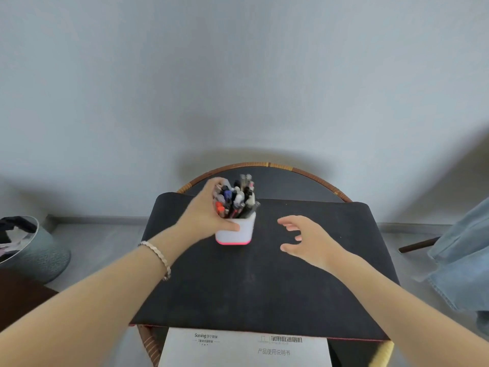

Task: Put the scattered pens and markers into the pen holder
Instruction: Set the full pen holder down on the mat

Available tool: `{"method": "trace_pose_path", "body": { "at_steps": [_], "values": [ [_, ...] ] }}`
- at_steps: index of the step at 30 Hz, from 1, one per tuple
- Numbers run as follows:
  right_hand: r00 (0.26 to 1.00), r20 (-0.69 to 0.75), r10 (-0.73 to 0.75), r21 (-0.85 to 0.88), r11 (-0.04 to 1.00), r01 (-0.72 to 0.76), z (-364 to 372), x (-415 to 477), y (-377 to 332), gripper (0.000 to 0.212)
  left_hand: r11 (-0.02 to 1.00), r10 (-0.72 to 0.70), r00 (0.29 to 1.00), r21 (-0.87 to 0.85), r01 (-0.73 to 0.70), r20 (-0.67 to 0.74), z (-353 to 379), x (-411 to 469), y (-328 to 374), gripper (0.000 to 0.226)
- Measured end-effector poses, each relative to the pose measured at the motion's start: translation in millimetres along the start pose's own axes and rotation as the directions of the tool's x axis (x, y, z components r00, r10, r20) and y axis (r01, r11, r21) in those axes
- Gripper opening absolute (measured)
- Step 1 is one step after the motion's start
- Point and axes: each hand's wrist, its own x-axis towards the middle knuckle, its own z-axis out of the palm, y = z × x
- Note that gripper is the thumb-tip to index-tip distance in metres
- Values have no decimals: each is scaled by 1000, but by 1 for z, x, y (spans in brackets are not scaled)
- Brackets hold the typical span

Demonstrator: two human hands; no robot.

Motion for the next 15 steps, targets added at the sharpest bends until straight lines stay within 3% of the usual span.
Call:
{"method": "trace_pose_path", "body": {
  "at_steps": [3, 10, 13, 15],
  "values": [
    [998, 29, 59, -61, 997, -57, 2, 4, 6, 39, 999, -28, 999, 20, 28, 19, -20, 14, -14, 88],
    [992, 73, 106, -114, 989, -97, 8, 6, 9, 31, 995, -86, 994, -49, 89, 67, -28, 10, -24, 108],
    [990, 83, 117, -157, 982, -103, 5, 0, 2, 30, 997, -69, 992, 32, 72, -102, -19, -4, -15, 116],
    [989, 101, 112, -202, 975, -90, 1, -5, -5, 31, 960, 46, 967, 277, 27, -252, -15, -16, -2, 104]
  ]
}}
